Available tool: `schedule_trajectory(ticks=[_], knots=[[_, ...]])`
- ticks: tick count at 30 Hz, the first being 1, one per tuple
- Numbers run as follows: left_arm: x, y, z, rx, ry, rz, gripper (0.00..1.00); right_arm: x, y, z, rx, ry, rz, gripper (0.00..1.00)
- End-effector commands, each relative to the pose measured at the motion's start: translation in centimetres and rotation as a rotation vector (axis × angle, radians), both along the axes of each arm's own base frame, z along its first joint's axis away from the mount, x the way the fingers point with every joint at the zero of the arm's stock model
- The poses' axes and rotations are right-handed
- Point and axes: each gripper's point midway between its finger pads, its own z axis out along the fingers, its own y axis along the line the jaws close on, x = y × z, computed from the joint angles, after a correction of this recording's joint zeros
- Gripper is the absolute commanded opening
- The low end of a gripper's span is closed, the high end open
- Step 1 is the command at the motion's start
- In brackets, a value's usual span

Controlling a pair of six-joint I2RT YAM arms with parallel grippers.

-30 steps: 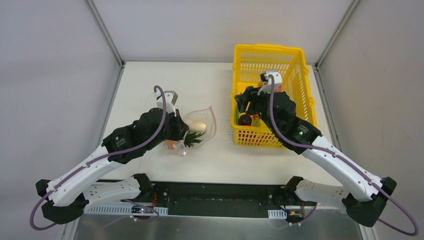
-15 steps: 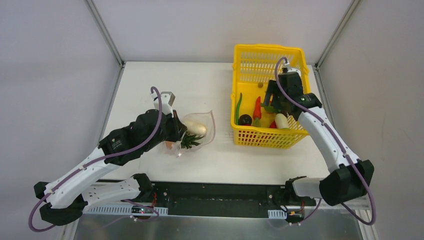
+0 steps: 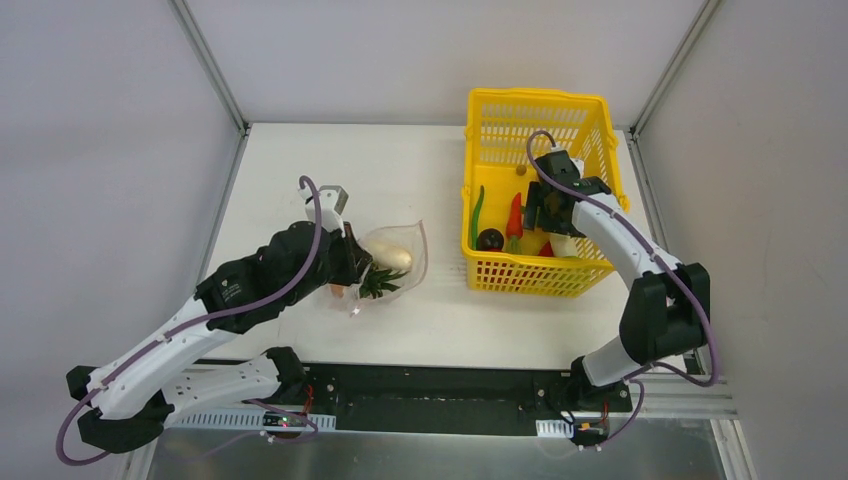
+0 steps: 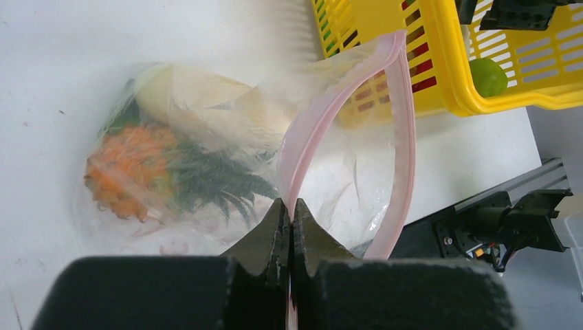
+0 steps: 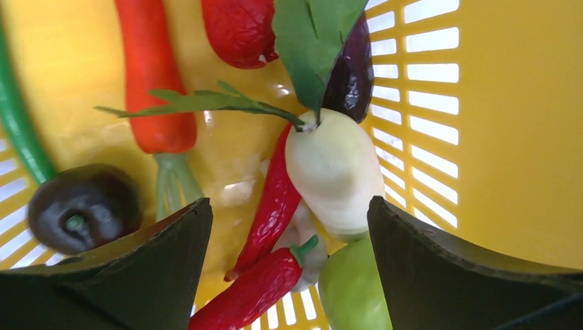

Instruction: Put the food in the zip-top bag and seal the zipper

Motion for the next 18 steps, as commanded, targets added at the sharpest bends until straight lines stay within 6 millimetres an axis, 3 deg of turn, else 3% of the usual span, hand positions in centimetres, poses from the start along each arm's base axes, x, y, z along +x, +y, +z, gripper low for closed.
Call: schedule_trajectory(ticks=[1,6,11,18], knots=[[0.3,0.8,0.4,-0.015,-0.022,0.039,0.0,0.5,-1.9,-1.1,-0.096,0.009,-0.052,0.86],[0.2,0.9,0.3,-0.014,-0.021,0.039,0.0,0.6,-2.5,-3.0,-0.124,0.044,-0.078,0.83],[0.3,0.8,0.3,-0.013,-0.02,0.038,0.0,1.2,-3.6,-3.4,-0.148,-0.044,-0.151,0.78],[0.2,0.7,0.2,-0.015,-0.018,0.039,0.0,1.2,-2.8,-4.0,-0.123,-0.011,-0.121,0.57]])
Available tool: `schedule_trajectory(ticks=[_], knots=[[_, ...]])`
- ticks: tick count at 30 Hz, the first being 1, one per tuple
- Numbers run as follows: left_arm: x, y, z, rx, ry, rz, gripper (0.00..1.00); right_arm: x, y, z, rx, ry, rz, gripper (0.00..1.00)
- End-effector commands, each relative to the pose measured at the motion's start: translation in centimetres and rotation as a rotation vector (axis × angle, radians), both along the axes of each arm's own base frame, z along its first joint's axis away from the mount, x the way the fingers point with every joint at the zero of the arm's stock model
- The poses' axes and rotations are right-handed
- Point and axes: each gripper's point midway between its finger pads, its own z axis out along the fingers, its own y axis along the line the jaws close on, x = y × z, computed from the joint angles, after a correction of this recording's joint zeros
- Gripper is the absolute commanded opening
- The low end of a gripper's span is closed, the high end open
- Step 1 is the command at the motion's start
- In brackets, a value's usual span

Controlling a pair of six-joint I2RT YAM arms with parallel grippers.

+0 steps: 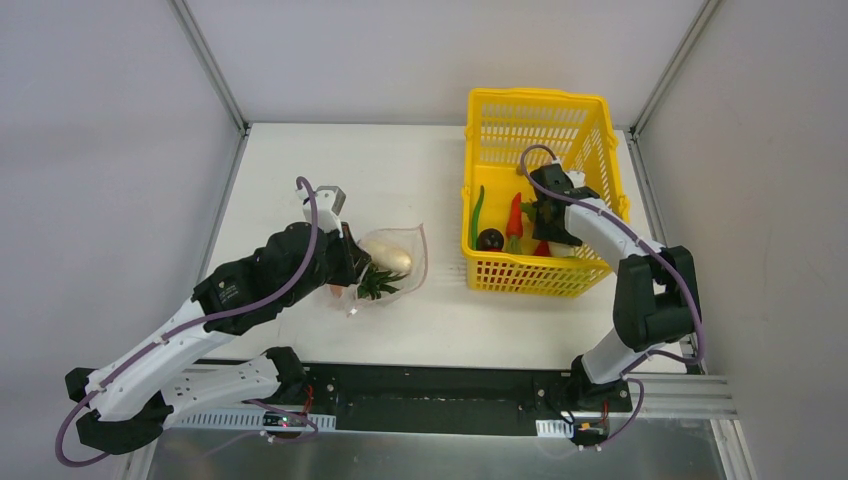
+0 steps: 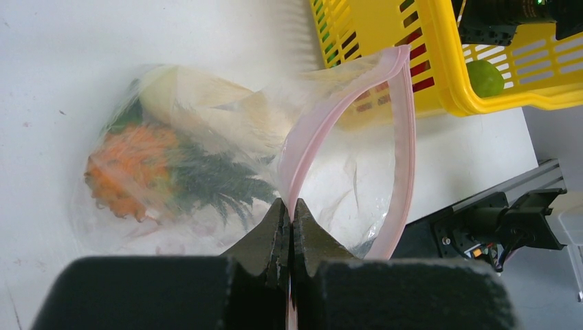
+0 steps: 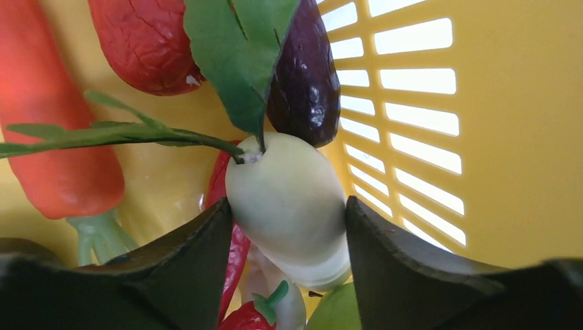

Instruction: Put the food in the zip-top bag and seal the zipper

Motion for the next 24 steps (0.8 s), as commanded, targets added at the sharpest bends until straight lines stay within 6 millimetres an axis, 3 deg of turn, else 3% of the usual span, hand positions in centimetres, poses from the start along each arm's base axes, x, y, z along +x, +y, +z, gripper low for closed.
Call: schedule_trajectory(ticks=[1,3,5,15,24], knots=[[0.4,0.5,0.0,-0.007,-0.011,0.039,0.0,1.2,0.4,1.0,0.025,-0.066,-0.008,0.52],[0.5,0.4,0.0,-0.007,-0.011,0.039,0.0,1.6,1.1,1.9,0.074,-0.113,0.009,0.4],[0.5,0.4,0.0,-0.007,-0.01,0.04,0.0,1.8,2.1,3.1,0.139,-0.168,0.039,0.35],[0.5,-0.3,0.0,-0.013,0.001,0.023,0.0,2.3,6.4,7.6,0.442,-0.428,0.097,0.35],[0.6,-0.1,0.0,-0.015,-0.003,0.031,0.0,1.8,7.4,11.0,0.54,-0.558,0.136,0.34]])
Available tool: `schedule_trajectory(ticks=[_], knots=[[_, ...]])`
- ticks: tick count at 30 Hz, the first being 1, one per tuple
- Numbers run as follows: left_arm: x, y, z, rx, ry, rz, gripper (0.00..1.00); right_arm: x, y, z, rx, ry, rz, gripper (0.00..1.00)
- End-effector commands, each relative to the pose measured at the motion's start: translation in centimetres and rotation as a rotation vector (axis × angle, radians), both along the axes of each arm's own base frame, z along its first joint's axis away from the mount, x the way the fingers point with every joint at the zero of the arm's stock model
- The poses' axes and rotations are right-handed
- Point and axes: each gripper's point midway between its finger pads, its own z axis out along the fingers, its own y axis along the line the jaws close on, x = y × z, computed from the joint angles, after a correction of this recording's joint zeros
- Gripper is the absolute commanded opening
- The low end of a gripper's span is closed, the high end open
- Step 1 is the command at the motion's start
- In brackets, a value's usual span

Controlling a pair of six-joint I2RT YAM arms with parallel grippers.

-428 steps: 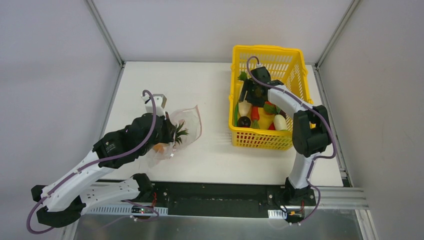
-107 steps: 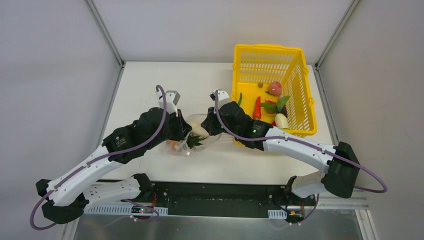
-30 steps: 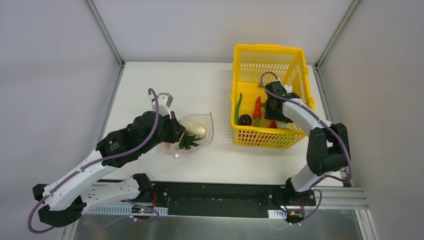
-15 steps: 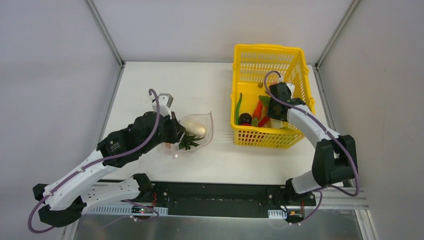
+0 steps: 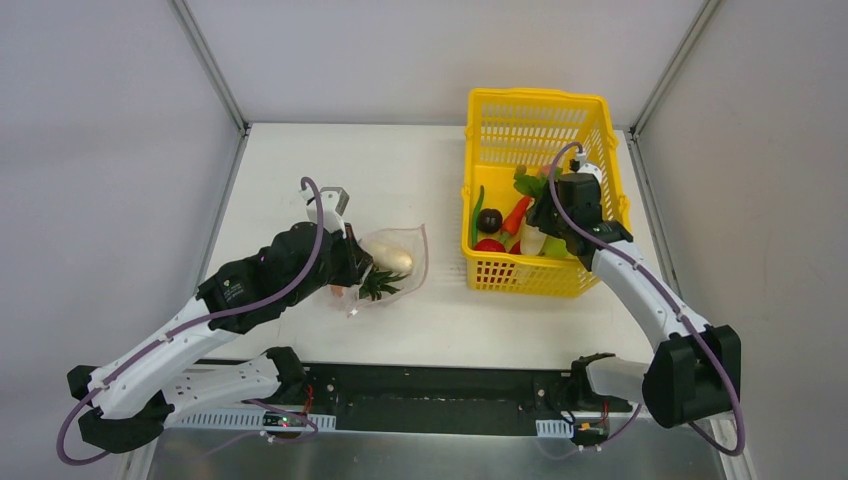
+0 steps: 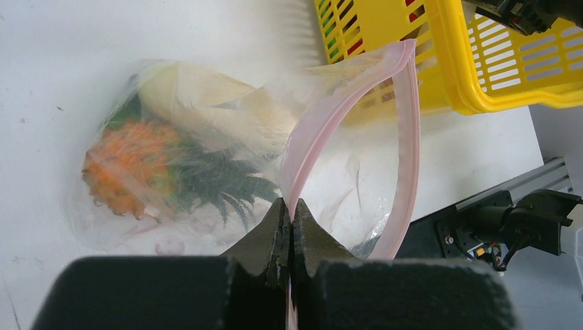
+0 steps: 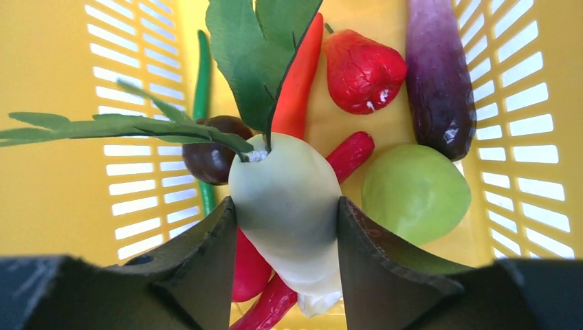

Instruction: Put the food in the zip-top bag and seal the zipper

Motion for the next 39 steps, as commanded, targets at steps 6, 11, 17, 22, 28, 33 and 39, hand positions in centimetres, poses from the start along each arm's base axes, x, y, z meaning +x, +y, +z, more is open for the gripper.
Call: schedule_trajectory(ticks=[6,11,17,22,28,33,39], knots=[[0.5,0.1,0.6,-0.021,-0.016,0.026,0.0,-0.3,1.2,7.6,0.17,-0.26,0.019,0.34],[0.4,-0.1,0.7,-0.024,-0.016,0.022,0.0,-1.4,2.0,11.1,0.245,-0.337,0.052,0.34],[0.5,-0.1,0.8,-0.025,-0.018,0.023,0.0,-3.2,4.1,15.1,0.402,-0.407,0.142,0.35],[0.5,0.0,1.2,-0.028,-0.027,0.026,0.0,-4.5,6.5,17.1,0.485,-0.387,0.273,0.35],[0.6,-0.1,1.0,-0.027,-0.024,0.023,0.0,-6.9,9.8,19.4,0.615,-0.401,0.495,0.35],[0.5,-0.3,1.0,-0.03,-0.019,0.017,0.0,-8.6,11.2,21.9,0.685,-0.465,0.616,0.35],[0.5,-0.6,1.0,-0.041,-0.014,0.014,0.0,-11.2,13.5,24.7,0.804,-0.527,0.741,0.34]])
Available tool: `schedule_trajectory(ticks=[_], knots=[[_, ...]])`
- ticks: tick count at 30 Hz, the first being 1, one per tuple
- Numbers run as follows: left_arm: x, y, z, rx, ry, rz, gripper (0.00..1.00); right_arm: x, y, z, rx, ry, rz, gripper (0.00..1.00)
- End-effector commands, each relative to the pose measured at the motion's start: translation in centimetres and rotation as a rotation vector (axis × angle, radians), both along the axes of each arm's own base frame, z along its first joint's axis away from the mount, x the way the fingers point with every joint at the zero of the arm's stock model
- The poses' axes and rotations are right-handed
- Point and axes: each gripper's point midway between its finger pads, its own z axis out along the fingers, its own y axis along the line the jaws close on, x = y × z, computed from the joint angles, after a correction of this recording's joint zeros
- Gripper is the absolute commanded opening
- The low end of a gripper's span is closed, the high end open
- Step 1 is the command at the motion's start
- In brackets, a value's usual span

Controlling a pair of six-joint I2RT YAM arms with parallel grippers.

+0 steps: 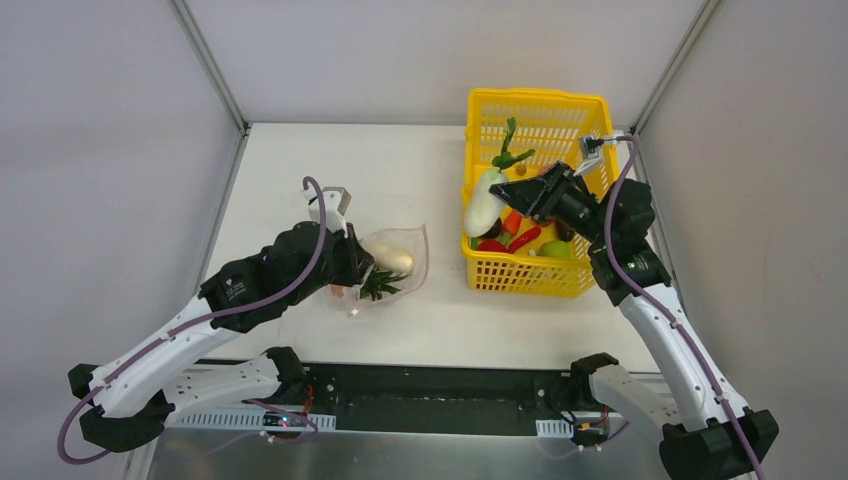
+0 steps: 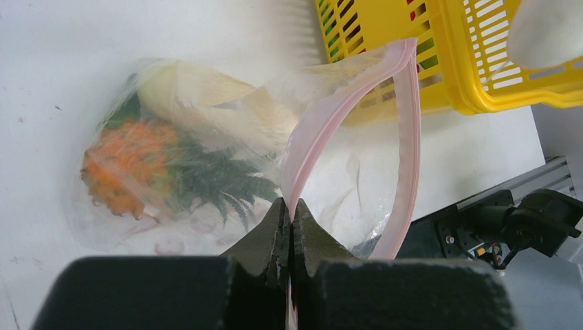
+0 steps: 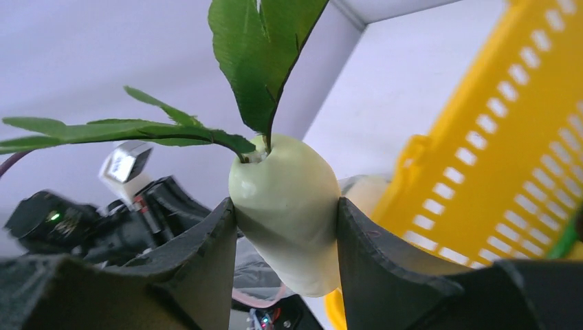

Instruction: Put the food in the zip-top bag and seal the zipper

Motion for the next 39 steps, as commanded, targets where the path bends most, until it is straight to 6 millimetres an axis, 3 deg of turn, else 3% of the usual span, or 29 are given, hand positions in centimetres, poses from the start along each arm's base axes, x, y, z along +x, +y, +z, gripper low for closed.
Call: schedule_trajectory(ticks=[1,11,15,24,28,35,39], knots=[[0.5,-0.4,1.3,-0.051,-0.021,0.015,0.0,-3.6,2.6,5.1,0.126,-0.152,0.157,0.34],[0.4,-1.1,2.2,-0.094,-0.026,0.003,0.0,-7.8,9.0,5.7,0.148,-0.323,0.21,0.31],[0.5,-1.3,2.5,-0.113,-0.026,0.005,0.0,-8.6,11.5,4.1,0.114,-0.34,0.232,0.31],[0.6,-0.9,3.1,-0.139,-0.045,0.032,0.0,-9.0,16.5,-1.7,-0.004,-0.306,0.269,0.34],[0.7,-0.2,3.2,-0.144,-0.06,0.06,0.0,-9.9,17.6,-3.2,-0.055,-0.329,0.323,0.43],[0.7,0.7,3.3,-0.154,-0.077,0.088,0.0,-11.8,17.9,-4.2,-0.173,-0.343,0.466,0.74],[0.6,0.9,3.3,-0.158,-0.081,0.091,0.0,-11.7,17.5,-4.8,-0.274,-0.305,0.48,0.77]])
